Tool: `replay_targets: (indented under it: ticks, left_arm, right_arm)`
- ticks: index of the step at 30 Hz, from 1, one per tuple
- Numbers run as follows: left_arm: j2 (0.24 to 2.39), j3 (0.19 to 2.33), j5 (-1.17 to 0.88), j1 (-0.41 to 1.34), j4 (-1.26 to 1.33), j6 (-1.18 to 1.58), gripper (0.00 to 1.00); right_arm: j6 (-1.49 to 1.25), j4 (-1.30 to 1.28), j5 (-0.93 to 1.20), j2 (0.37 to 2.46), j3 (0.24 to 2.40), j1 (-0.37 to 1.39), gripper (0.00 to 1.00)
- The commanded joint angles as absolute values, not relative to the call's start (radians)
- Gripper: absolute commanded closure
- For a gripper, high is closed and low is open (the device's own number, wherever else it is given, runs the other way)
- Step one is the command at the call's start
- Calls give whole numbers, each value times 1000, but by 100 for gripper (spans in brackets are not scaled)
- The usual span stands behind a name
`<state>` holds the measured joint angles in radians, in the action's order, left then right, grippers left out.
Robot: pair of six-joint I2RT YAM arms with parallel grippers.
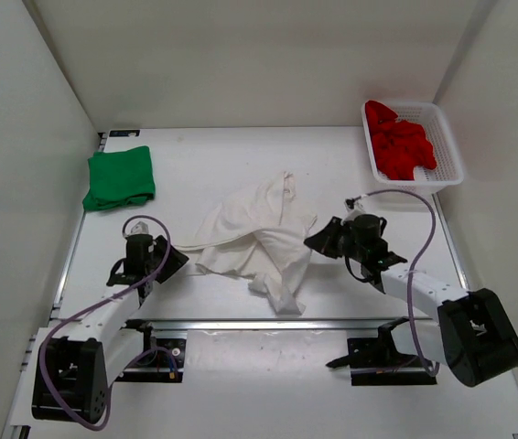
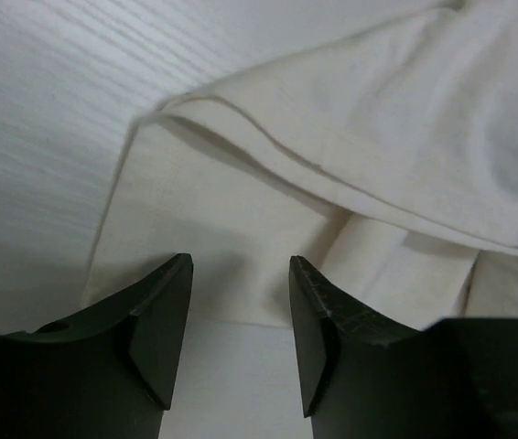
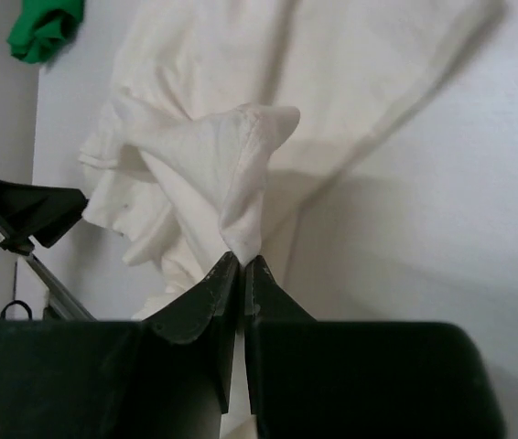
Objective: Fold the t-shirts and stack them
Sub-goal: Flatten out the tshirt
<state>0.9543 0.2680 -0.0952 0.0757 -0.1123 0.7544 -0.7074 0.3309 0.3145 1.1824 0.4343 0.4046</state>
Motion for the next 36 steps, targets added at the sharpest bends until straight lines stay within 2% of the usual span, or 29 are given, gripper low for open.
replay_targets:
  ticks: [1,5,6,9,12,16,22,24,26,28,32,36]
  left_arm:
    - [925,250,-63,92,-167,726,40]
    - [934,227,-77,94,-144,735,33]
    - [945,210,-69,95,-134,739,33]
    - [965,206,-101,80,-117,739,50]
    - [954,215,-97,89,-155,724,51]
    - [911,293,-2,132,-256,666,51]
    - [861,350,121,143,-394,667,43]
    - [868,328,98,123,-403,707,45]
    - [868,292,59,91,-391,748,53]
    - [876,253,14,71,-353,785,55]
    - [864,215,5,38,-339,816,55]
    - [853,222,-21,14,-376,831,50]
  right_arm:
    - [-793,401,460,1129,356,309,97]
    - [-756,312,413,1031,324,264,96]
    - [-756,308,414,1011,308,241,96]
    - [-753,292,428,989,295,204,97]
    - [-749,302,459,997,308,183,96]
    - [-718,273,414,1020,354,238,96]
    - [-710,302,433,1045,393,238,96]
    - [-706,308,458,1051,405,219,96]
    - [-715,317,469,1051,400,207,96]
    - [-715,319,480,1049,400,203,96]
    - [-703,316,494,1020,376,192,96]
    - [-706,337,529,1017,371,181,96]
